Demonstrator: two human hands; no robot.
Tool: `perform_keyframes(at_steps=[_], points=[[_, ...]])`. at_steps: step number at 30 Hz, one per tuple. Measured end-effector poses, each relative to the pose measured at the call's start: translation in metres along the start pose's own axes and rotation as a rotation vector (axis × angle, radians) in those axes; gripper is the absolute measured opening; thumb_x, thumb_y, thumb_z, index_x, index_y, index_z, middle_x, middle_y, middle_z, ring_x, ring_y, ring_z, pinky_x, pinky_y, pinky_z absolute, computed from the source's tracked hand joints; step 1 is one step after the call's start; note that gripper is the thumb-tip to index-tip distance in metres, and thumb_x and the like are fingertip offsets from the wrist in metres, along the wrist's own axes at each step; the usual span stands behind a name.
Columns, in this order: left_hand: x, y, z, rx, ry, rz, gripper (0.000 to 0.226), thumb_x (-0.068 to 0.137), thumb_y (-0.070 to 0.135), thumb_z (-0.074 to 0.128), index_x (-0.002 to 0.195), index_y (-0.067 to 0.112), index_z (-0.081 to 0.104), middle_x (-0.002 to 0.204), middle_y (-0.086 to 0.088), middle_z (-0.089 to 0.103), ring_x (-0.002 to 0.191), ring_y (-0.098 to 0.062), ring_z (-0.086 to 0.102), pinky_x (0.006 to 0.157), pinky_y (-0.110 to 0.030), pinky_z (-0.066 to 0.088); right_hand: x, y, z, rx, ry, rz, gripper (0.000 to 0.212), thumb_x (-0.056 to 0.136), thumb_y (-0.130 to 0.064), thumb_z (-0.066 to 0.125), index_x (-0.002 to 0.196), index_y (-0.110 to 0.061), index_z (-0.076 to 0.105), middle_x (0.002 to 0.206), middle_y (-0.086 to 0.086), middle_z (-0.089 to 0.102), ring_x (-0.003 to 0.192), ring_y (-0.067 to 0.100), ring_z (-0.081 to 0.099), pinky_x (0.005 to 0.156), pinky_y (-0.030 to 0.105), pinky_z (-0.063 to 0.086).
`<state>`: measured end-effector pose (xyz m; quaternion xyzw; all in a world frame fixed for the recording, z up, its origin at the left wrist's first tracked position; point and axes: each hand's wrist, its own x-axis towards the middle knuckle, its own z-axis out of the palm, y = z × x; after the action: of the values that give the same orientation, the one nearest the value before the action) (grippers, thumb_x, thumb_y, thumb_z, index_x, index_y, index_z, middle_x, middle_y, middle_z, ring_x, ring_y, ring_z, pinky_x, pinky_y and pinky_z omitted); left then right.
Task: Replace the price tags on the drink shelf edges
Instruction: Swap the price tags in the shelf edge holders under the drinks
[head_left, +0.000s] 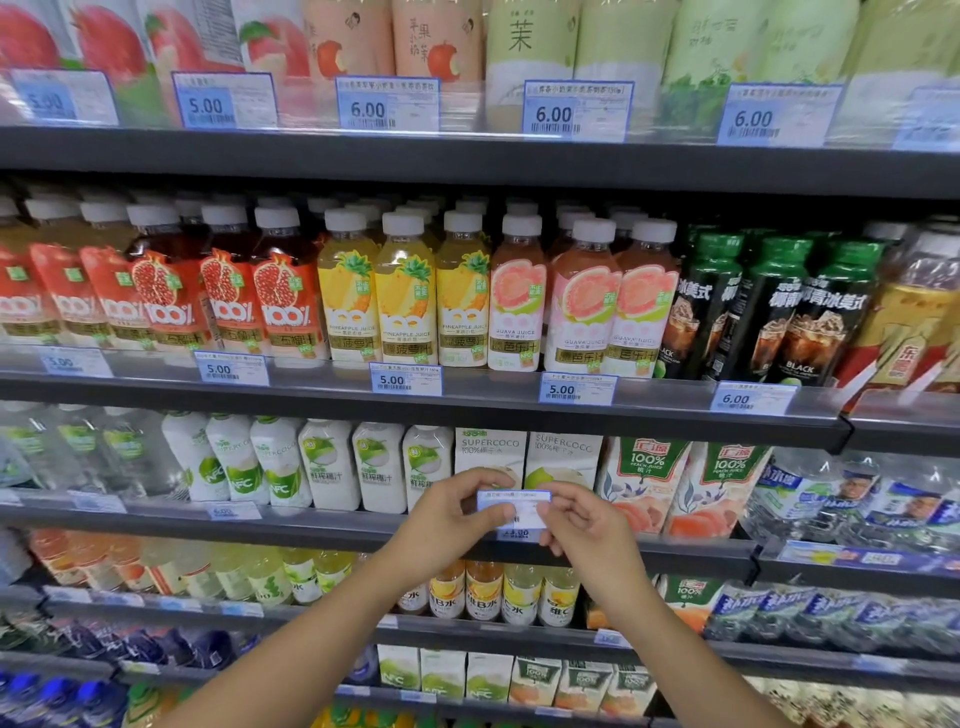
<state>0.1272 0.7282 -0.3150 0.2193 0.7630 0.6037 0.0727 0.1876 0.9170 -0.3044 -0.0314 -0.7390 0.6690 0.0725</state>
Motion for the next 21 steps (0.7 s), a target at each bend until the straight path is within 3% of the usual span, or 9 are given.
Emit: perform_keyframes(at_steps=[4,6,16,21], points=[[-0.003,0.005,-0.003,-0.010,0.049,0.005,0.024,0.088,0.025,0.075,0.105,0.041,0.069,0.099,-0.002,0.072,0.098,-0.030,0.066,0.086,-0.047,0.058,-0.003,-0.007,-0.004,0.027,0.014,-0.017,0.019,0.092,-0.010,0.065,0.107,-0.022,0.068,0.085,0.004,0.071,0.062,0.011,0.064,0.062,0.021,0.054],[-0.005,0.007,-0.002,0.007,0.069,0.002,0.022,0.088,0.024,0.075,0.104,0.038,0.070,0.097,-0.001,0.072,0.097,-0.032,0.065,0.084,-0.050,0.057,-0.004,-0.009,-0.005,0.025,0.006,-0.023,0.020,0.092,-0.010,0.065,0.108,-0.021,0.068,0.085,0.005,0.071,0.063,0.011,0.064,0.062,0.021,0.054],[-0.018,0.016,0.010,0.087,0.103,-0.024,0.015,0.089,0.026,0.074,0.101,0.034,0.070,0.094,0.001,0.073,0.090,-0.030,0.066,0.077,-0.045,0.059,-0.015,-0.005,-0.014,0.018,-0.037,-0.024,0.020,0.093,-0.010,0.064,0.111,-0.019,0.067,0.079,0.005,0.070,0.059,0.007,0.061,0.060,0.019,0.053],[-0.024,0.024,0.020,0.109,0.140,-0.070,0.014,0.089,0.025,0.074,0.102,0.028,0.069,0.092,0.001,0.074,0.082,-0.020,0.073,0.072,-0.040,0.061,-0.016,-0.003,-0.020,0.035,-0.057,-0.032,0.023,0.093,-0.009,0.064,0.112,-0.020,0.066,0.083,0.005,0.070,0.062,0.009,0.063,0.061,0.019,0.053]])
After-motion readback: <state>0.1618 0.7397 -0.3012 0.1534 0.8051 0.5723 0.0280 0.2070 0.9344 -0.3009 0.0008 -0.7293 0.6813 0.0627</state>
